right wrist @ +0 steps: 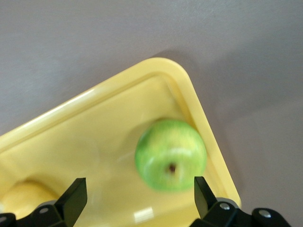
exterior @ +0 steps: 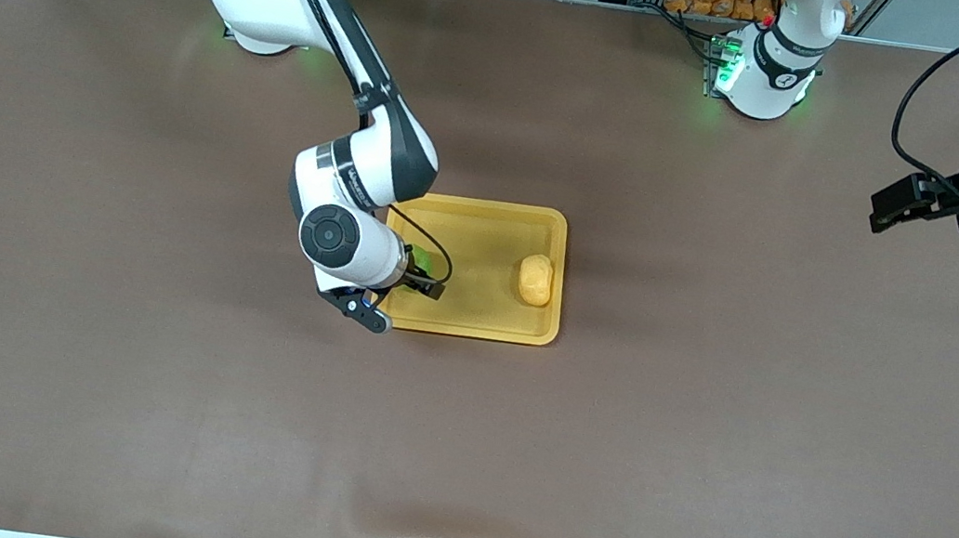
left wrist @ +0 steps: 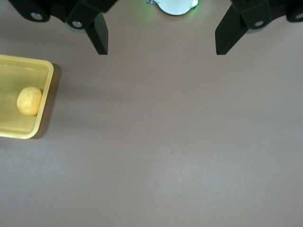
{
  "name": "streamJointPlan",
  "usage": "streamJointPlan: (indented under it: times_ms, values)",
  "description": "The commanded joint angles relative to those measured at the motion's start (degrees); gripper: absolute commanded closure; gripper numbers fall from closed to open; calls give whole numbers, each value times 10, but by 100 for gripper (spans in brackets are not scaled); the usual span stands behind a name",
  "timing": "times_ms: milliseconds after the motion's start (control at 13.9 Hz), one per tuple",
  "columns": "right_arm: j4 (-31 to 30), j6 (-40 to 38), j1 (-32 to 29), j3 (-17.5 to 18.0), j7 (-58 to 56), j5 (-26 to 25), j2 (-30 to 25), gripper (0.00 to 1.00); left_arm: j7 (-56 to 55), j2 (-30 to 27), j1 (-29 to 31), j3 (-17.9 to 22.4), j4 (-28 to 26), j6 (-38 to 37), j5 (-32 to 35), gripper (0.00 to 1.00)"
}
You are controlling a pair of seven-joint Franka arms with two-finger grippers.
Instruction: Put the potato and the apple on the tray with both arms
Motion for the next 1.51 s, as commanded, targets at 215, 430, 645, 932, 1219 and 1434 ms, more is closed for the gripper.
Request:
streamJointPlan:
  times_ms: [215, 430, 645, 932, 1219, 1434]
  values:
    - [137, -188, -67, 4, 6, -11, -5, 0, 13, -72, -86, 114, -61, -4, -24, 0]
    - [177, -250, -108, 3, 1, -11, -8, 0, 13, -89, -112, 142, -80, -2, -28, 0]
    - [196, -285, -144, 3, -19, -33, -30, 0, 38, -105, -128, 166, -99, 1, -35, 0]
    - [196, -298, -172, 0, -93, -68, -61, 0, 71, -106, -133, 165, -98, 5, -36, 0]
    - [196, -307, -197, -10, -98, -76, -95, 0, 75, -108, -132, 162, -96, 8, -36, 0]
    - [195, -327, -225, -10, -144, -78, -124, 0, 75, -105, -132, 159, -93, 8, -39, 0]
